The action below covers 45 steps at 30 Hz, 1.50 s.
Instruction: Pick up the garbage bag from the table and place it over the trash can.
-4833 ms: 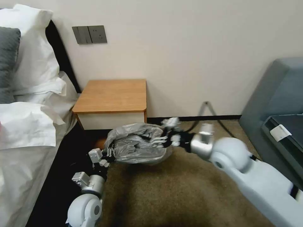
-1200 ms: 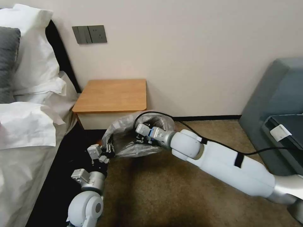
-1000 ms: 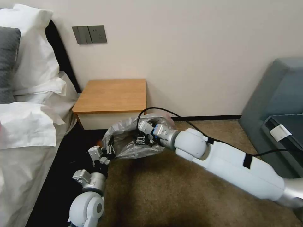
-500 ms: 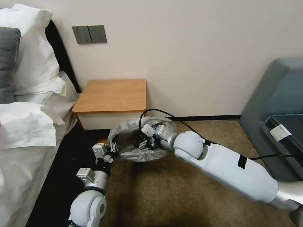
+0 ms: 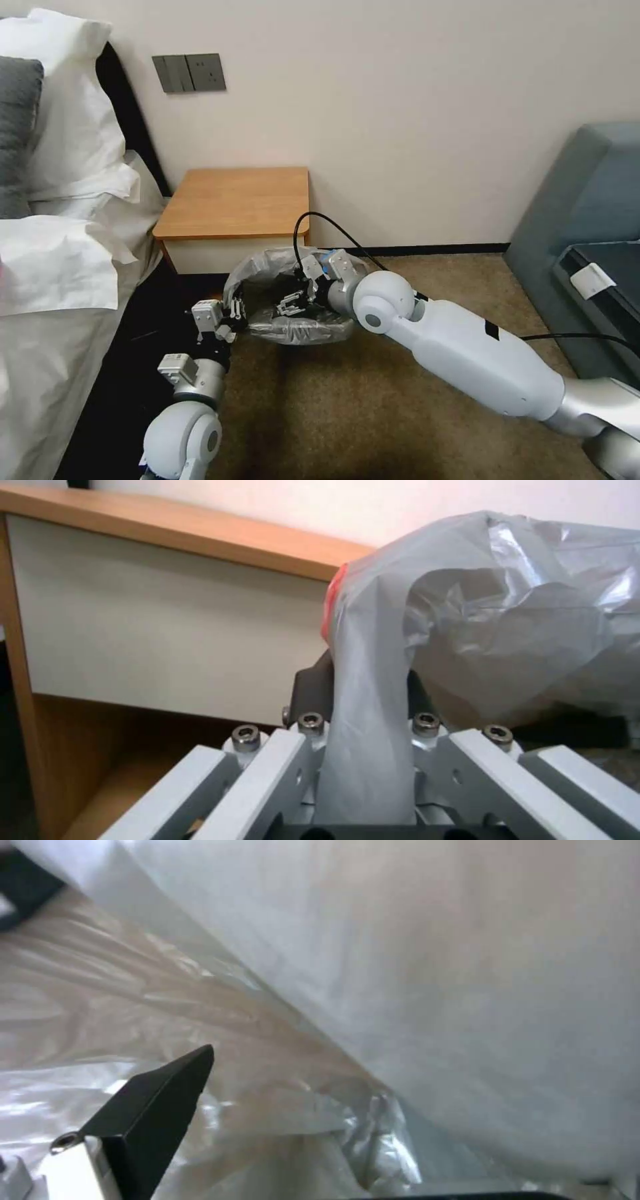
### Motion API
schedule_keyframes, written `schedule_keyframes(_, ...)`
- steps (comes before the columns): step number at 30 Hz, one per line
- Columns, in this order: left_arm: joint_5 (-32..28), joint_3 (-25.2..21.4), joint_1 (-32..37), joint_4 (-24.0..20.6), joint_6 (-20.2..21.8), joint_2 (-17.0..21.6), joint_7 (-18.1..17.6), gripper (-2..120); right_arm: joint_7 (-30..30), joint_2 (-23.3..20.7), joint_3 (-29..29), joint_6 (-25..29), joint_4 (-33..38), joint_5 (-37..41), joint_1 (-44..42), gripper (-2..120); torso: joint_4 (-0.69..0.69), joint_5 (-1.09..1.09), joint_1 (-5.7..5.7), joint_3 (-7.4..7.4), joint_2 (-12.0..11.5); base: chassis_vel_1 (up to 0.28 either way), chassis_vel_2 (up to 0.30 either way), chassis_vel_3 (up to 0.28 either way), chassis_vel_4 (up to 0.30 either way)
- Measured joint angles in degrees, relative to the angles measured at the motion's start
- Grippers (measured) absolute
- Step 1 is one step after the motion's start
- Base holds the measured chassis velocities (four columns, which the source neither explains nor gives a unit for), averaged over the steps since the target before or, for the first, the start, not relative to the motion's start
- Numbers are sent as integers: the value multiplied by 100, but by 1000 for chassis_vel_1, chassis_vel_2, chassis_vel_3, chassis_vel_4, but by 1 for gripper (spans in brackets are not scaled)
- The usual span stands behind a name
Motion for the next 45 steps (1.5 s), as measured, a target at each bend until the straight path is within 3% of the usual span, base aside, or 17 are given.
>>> schedule_keyframes(3, -8, -8, -33, 46, 0, 0, -1, 7, 385, -10, 90, 3, 122, 566, -41, 100, 0, 0, 0, 0, 0, 0, 0, 0, 0)
schedule_keyframes(7, -133, -19, -97, 125, 37, -10, -64, 7, 1357, 37, 400, 10, 413, 2118, -193, 100, 1, 0, 0, 0, 0, 0, 0, 0, 0)
schedule_keyframes(14, -277, -16, -109, 199, 189, -28, -145, 7, 2011, -40, 728, 28, 784, 2920, -399, 100, 0, 0, 0, 0, 0, 0, 0, 0, 0)
schedule_keyframes(17, -569, -6, -65, 204, 499, -25, -316, 7, 2664, -176, 995, 93, 1251, 3640, -511, 100, 1, 0, 0, 0, 0, 0, 0, 0, 0)
schedule_keyframes(18, -569, -6, -65, 204, 499, -25, -316, 7, 2664, -176, 995, 93, 1251, 3640, -511, 100, 1, 0, 0, 0, 0, 0, 0, 0, 0)
schedule_keyframes(21, -860, 72, 109, 129, 1020, 56, -685, 7, 2933, -691, 1605, 316, 2334, 3973, -845, 100, -1, 2, 0, 0, 0, 0, 0, 0, 0)
schedule_keyframes(22, -860, 72, 109, 129, 1020, 56, -685, 7, 2933, -691, 1605, 316, 2334, 3973, -845, 100, -1, 2, 0, 0, 0, 0, 0, 0, 0)
schedule_keyframes(24, -1015, 161, 202, 60, 1203, 89, -889, 7, 2788, -954, 1823, 439, 2753, 3643, -1006, 100, -1, 0, 0, -1, 1, 0, 0, 0, 0)
schedule_keyframes(26, -1185, 349, 345, -42, 1431, 116, -1226, 7, 2240, -1321, 2017, 688, 3210, 2351, -1403, 100, -1, 1, 0, -1, 0, 0, 0, 0, 0)
schedule_keyframes(27, -1185, 349, 345, -42, 1431, 116, -1226, 7, 2240, -1321, 2017, 688, 3210, 2351, -1403, 100, -1, 1, 0, -1, 0, 0, 0, 0, 0)
schedule_keyframes(29, -1284, 460, 446, -81, 1537, 135, -1387, 7, 1713, -1454, 2246, 826, 3361, 1055, -1908, 100, 0, 0, 0, -1, 0, 0, 0, 0, 0)
schedule_keyframes(30, -1284, 460, 446, -81, 1537, 135, -1387, 7, 1713, -1454, 2246, 826, 3361, 1055, -1908, 100, 0, 0, 0, -1, 0, 0, 0, 0, 0)
schedule_keyframes(32, -1339, 589, 514, -87, 1541, 155, -1477, 7, 1205, -1505, 2641, 887, 3503, 95, -2698, 100, -2, 2, 0, -1, 0, 0, 0, 0, 0)
schedule_keyframes(37, -1311, 724, 475, -15, 1552, 154, -1538, 7, 1079, -1436, 2895, 910, 3581, -318, -3268, 100, -1, 1, 0, -1, 0, 0, 0, 0, 0)
schedule_keyframes(41, -1225, 843, 374, 72, 1791, 131, -1644, 7, 1070, -1356, 2972, 944, 3585, -453, -3425, 100, -1, 0, 0, 0, 0, 0, 0, 0, 0)
schedule_keyframes(45, -1205, 875, 348, 84, 1967, 126, -1677, 21, 1071, -1333, 3019, 951, 3567, -476, -3446, 100, 0, -1, 0, 0, 0, 0, 0, 0, 0)
